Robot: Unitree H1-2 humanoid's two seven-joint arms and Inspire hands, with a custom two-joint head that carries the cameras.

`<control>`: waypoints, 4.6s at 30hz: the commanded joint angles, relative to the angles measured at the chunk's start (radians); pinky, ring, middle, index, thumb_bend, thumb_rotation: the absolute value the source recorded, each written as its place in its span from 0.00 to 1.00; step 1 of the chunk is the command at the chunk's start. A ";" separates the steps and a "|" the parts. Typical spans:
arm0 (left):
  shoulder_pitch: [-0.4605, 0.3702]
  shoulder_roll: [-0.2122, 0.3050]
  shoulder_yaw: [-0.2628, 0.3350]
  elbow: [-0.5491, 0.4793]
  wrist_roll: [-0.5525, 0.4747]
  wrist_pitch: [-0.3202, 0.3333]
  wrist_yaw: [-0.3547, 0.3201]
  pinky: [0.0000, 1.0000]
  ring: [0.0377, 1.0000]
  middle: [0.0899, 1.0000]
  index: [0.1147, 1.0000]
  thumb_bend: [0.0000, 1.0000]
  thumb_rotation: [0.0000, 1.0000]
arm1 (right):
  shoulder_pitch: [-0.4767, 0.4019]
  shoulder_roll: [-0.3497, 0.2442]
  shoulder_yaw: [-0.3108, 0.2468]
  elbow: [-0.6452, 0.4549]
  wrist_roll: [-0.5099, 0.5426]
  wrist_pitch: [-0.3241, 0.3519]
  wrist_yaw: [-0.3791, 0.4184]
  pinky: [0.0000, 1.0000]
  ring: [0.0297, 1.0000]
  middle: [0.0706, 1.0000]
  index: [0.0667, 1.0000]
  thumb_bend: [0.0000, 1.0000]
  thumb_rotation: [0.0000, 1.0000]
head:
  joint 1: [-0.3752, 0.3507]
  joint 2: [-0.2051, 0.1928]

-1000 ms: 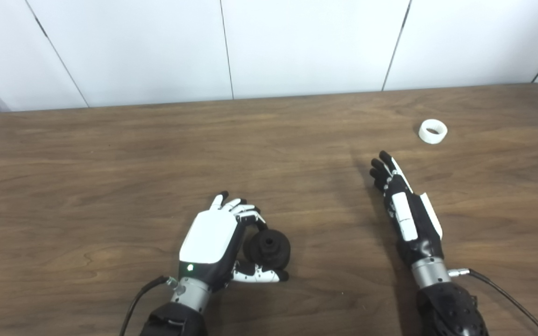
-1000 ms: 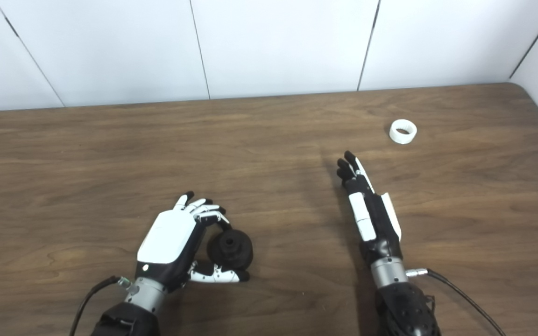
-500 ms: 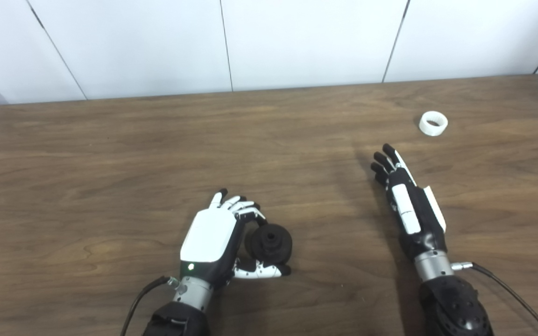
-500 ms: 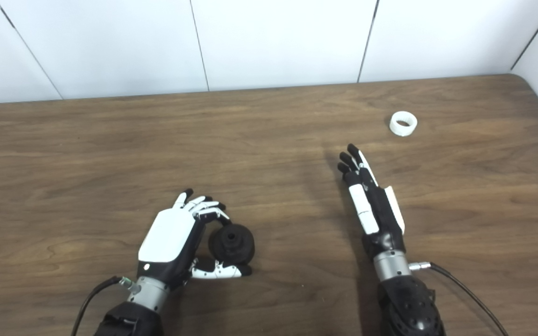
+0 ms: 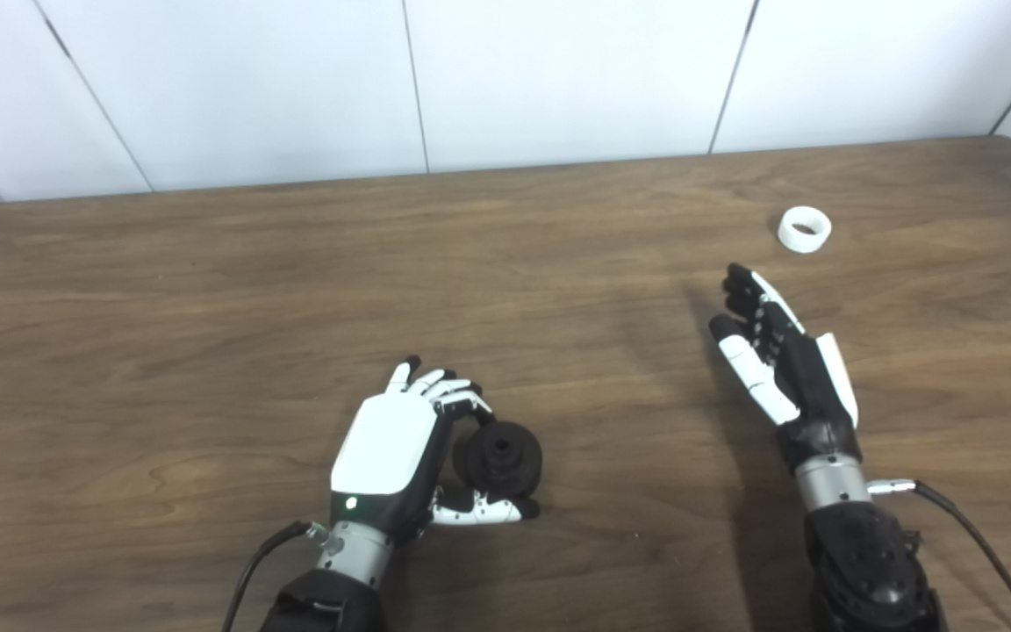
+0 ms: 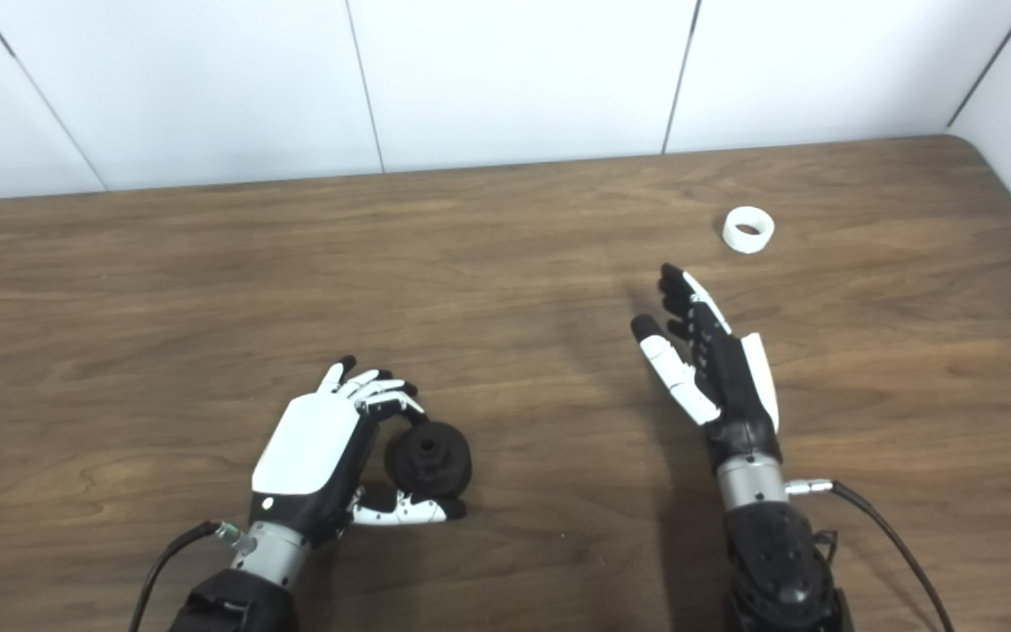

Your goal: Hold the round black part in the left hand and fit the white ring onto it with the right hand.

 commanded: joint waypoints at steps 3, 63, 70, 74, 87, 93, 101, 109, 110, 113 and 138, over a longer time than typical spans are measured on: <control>0.024 0.040 0.005 0.047 0.012 0.020 -0.065 1.00 0.87 0.76 0.42 0.52 0.06 | -0.058 -0.027 -0.029 -0.069 -0.040 0.030 -0.021 0.84 0.86 0.86 0.86 0.60 0.49 | -0.028 -0.001; 0.045 0.097 0.047 0.041 -0.058 -0.019 -0.066 1.00 0.88 0.76 0.42 0.52 0.05 | -0.644 -0.455 0.090 0.589 -0.407 0.289 0.208 0.88 0.97 0.94 0.74 0.90 0.26 | -0.196 -0.044; 0.047 0.095 0.043 0.043 -0.044 -0.014 -0.067 1.00 0.87 0.76 0.42 0.52 0.06 | -0.661 -0.467 0.115 0.616 -0.408 0.288 0.212 0.91 0.98 0.93 0.72 0.88 0.27 | -0.193 -0.044; 0.049 0.095 0.042 0.040 -0.042 -0.014 -0.069 1.00 0.87 0.76 0.42 0.52 0.06 | -0.674 -0.468 0.124 0.632 -0.415 0.289 0.215 0.91 0.98 0.93 0.71 0.87 0.27 | -0.189 -0.042; 0.054 0.085 0.041 0.035 -0.036 -0.012 -0.068 1.00 0.87 0.75 0.42 0.52 0.05 | -0.718 -0.463 0.148 0.690 -0.424 0.289 0.218 0.90 0.97 0.92 0.68 0.85 0.24 | -0.182 -0.037; 0.056 0.083 0.042 0.031 -0.031 -0.011 -0.070 1.00 0.87 0.75 0.42 0.52 0.06 | -0.725 -0.461 0.155 0.695 -0.422 0.289 0.227 0.91 0.99 0.93 0.66 0.84 0.21 | -0.180 -0.034; 0.057 0.080 0.042 0.025 -0.031 -0.008 -0.076 1.00 0.87 0.75 0.42 0.52 0.05 | -0.718 -0.470 0.167 0.695 -0.429 0.289 0.232 0.92 0.98 0.93 0.64 0.83 0.20 | -0.181 -0.031; 0.054 0.080 0.043 0.022 -0.024 -0.007 -0.083 1.00 0.87 0.75 0.42 0.52 0.06 | -0.709 -0.476 0.166 0.691 -0.425 0.289 0.237 0.93 0.99 0.93 0.63 0.82 0.20 | -0.180 -0.031; 0.053 0.079 0.044 0.021 -0.026 -0.007 -0.085 1.00 0.87 0.75 0.42 0.52 0.06 | -0.709 -0.477 0.167 0.690 -0.428 0.289 0.238 0.93 0.99 0.93 0.63 0.82 0.20 | -0.180 -0.031; 0.053 0.078 0.045 0.019 -0.029 -0.005 -0.089 1.00 0.87 0.76 0.42 0.52 0.06 | -0.707 -0.479 0.170 0.687 -0.430 0.289 0.238 0.93 0.98 0.93 0.61 0.81 0.20 | -0.180 -0.031; 0.054 0.061 0.045 0.021 -0.021 -0.012 -0.082 1.00 0.87 0.75 0.42 0.52 0.05 | -0.681 -0.500 0.185 0.662 -0.390 0.241 0.194 0.86 0.94 0.84 0.45 0.52 0.13 | -0.168 -0.017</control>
